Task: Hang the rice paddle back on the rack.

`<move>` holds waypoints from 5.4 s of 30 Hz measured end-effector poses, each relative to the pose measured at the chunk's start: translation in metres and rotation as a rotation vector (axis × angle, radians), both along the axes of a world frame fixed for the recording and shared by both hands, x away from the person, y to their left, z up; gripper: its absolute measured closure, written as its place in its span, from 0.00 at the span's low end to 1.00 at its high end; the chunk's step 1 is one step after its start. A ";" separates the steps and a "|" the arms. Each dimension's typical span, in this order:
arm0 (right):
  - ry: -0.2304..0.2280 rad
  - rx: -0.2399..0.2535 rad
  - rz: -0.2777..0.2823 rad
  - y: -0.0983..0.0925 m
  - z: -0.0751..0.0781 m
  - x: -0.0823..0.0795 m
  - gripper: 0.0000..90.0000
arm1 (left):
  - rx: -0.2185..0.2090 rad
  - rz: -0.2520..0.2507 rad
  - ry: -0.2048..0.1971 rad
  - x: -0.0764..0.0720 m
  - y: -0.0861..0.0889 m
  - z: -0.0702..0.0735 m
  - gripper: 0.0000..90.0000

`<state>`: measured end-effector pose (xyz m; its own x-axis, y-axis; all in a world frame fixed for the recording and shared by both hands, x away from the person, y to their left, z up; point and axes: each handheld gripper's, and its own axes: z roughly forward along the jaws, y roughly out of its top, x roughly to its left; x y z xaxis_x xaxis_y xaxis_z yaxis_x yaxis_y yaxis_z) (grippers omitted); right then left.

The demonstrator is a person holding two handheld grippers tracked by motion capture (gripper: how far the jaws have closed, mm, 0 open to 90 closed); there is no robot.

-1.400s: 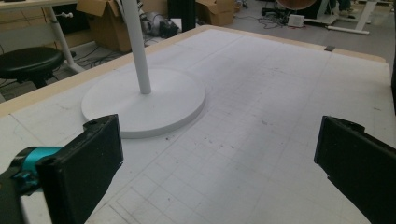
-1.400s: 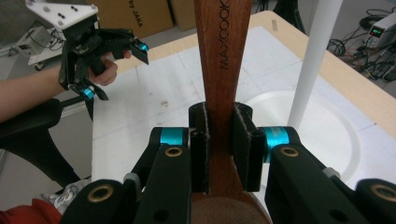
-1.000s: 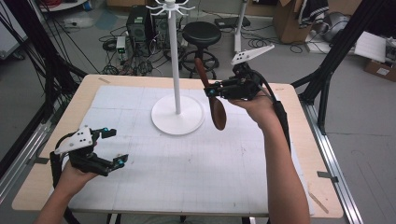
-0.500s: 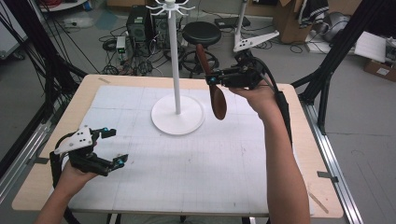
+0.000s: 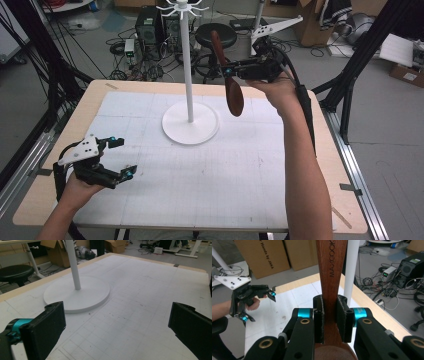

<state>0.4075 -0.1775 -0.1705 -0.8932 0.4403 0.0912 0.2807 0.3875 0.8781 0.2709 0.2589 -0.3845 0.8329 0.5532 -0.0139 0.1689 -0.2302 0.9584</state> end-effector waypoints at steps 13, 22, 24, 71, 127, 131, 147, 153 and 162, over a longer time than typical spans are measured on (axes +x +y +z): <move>-0.011 -0.001 -0.014 0.006 0.015 0.007 0.87 | 0.000 -0.001 0.000 0.000 0.000 0.000 0.02; -0.028 -0.013 -0.021 0.012 0.027 0.009 0.87 | -0.005 0.002 0.001 0.000 0.001 0.000 0.02; -0.027 -0.021 -0.021 0.014 0.028 0.010 0.87 | -0.007 0.003 0.001 0.000 0.001 0.000 0.02; -0.006 -0.047 -0.064 0.039 0.029 0.040 0.87 | -0.006 0.006 0.004 0.000 0.003 0.000 0.02; -0.041 0.051 0.012 0.046 -0.007 0.012 0.01 | -0.014 -0.001 0.004 0.000 0.003 0.000 0.02; -0.075 0.039 0.011 0.047 -0.011 0.000 0.00 | -0.014 0.000 0.003 0.000 0.003 0.000 0.02; -0.124 0.060 0.030 0.029 -0.038 -0.042 0.00 | -0.047 0.001 0.013 0.001 0.005 0.001 0.02; -0.152 0.072 0.025 0.021 -0.047 -0.060 0.00 | -0.054 0.006 0.008 0.002 0.007 0.002 0.02; -0.148 0.089 0.004 0.010 -0.065 -0.075 0.01 | -0.054 0.016 0.009 0.002 0.008 0.002 0.02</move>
<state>0.3327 -0.1674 -0.2358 -0.9016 0.4326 -0.0030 0.1441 0.3069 0.9408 0.2724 0.2670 -0.3825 0.8236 0.5648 -0.0517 0.1810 -0.1754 0.9677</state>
